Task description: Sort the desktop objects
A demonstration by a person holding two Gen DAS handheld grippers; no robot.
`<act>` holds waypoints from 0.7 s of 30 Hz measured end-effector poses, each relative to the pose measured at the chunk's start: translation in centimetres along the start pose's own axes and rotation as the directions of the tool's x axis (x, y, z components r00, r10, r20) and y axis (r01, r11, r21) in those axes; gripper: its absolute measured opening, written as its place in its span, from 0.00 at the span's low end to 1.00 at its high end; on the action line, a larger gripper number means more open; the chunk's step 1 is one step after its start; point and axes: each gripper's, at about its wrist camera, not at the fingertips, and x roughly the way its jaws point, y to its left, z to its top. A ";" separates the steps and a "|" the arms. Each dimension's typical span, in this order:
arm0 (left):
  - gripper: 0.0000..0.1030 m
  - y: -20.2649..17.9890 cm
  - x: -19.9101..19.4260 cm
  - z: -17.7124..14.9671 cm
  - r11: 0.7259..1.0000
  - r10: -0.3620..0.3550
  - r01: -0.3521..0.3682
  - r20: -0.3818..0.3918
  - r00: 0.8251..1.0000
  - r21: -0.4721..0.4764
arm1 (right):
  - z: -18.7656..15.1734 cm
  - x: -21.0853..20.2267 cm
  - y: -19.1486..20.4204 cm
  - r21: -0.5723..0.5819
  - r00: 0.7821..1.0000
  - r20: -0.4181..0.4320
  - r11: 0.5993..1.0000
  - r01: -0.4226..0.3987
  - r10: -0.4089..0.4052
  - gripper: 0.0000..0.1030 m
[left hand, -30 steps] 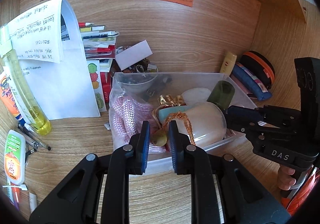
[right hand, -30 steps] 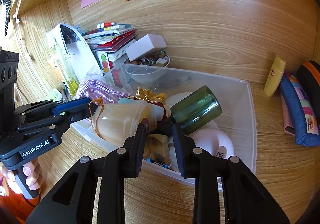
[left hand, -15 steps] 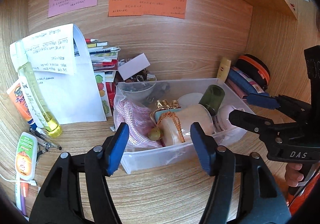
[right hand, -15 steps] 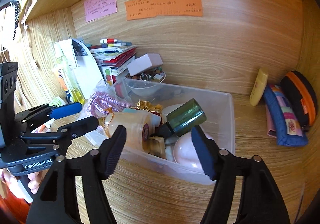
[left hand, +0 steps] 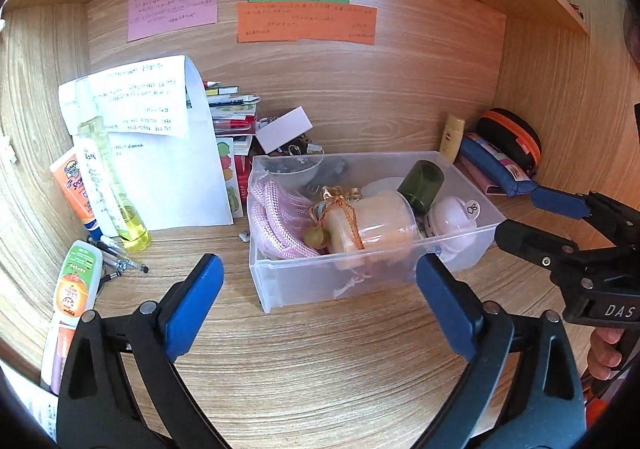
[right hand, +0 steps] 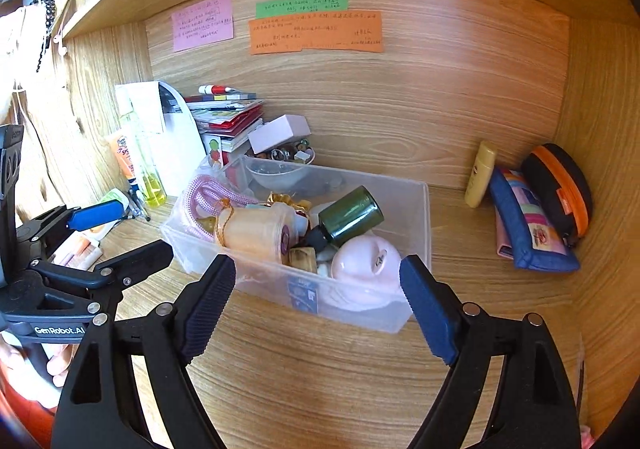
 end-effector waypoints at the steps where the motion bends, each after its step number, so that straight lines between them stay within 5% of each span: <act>1: 0.95 -0.1 -0.1 -0.2 1.000 0.004 -0.004 -0.001 1.000 0.001 | -0.2 -0.3 -0.1 0.006 1.000 0.003 1.000 0.003 -0.003 0.81; 21: 0.96 -2.5 -2.0 -2.3 0.998 0.050 -0.051 0.044 0.998 0.029 | -3.2 -3.5 -1.2 0.018 0.995 0.076 0.998 0.059 -0.060 0.93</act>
